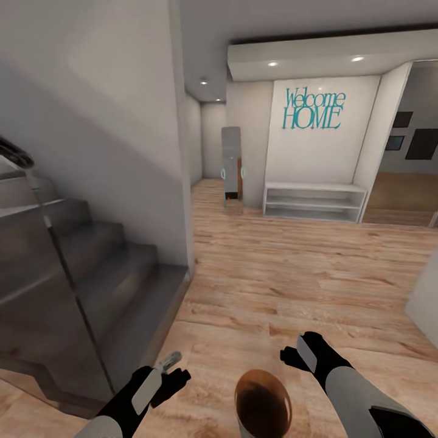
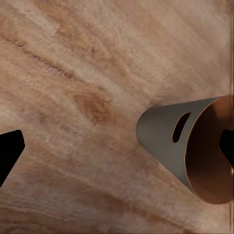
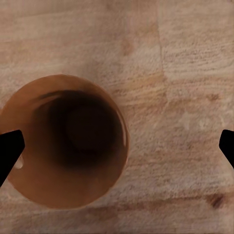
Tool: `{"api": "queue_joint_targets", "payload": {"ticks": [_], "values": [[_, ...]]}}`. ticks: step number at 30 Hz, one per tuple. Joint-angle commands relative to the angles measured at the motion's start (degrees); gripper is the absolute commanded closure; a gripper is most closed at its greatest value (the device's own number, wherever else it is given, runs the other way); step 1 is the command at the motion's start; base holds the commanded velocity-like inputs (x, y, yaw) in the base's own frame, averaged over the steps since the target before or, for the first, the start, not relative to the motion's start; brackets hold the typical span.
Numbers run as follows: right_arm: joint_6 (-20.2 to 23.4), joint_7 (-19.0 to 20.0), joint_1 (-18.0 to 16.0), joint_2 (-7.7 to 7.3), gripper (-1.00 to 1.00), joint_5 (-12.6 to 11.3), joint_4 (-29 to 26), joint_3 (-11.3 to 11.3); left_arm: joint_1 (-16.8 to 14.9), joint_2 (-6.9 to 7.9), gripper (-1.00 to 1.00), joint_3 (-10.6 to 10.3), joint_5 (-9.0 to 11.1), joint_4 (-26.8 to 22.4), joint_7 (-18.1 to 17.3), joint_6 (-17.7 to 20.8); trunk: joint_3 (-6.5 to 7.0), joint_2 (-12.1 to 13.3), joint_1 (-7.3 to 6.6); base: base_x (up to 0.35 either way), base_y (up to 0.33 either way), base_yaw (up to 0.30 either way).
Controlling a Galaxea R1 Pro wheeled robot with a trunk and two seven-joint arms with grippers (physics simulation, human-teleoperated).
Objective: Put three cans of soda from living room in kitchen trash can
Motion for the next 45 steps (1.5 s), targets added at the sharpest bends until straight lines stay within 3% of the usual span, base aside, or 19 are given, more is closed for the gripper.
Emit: {"api": "queue_joint_targets", "payload": {"ticks": [1, 4, 10, 45], "values": [[0.0, 0.0, 0.0, 0.0, -1.0, 0.0, 0.0, 0.0, 0.0, 0.0, -1.0, 0.2, 0.4, -0.1, 0.0, 0.1, 0.0, 0.0, 0.0, 0.068, 0.0, 0.0], [0.1, 0.1, 0.0, -0.01, -1.0, 0.0, 0.1, 0.0, -0.2, 0.1, -1.0, 1.2, 3.3, -0.8, -0.1, 1.3, -0.36, -0.8, 0.44, 0.037, 0.0, 0.0], [0.2, 0.2, 0.0, 0.01, -1.0, -0.1, 0.1, 0.0, -0.4, 0.04, -1.0, 1.4, 4.5, -1.7, -0.2, 2.8, -1.44, -3.2, 1.76, 0.01, 0.0, 0.0], [0.2, 0.2, 0.0, 0.08, -1.0, -0.1, 0.1, 0.0, -0.5, 0.16, -1.0, 1.4, 4.5, -1.8, 0.4, 2.3, -7.72, -17.2, 9.44, 0.0, 0.0, 0.0]]}}
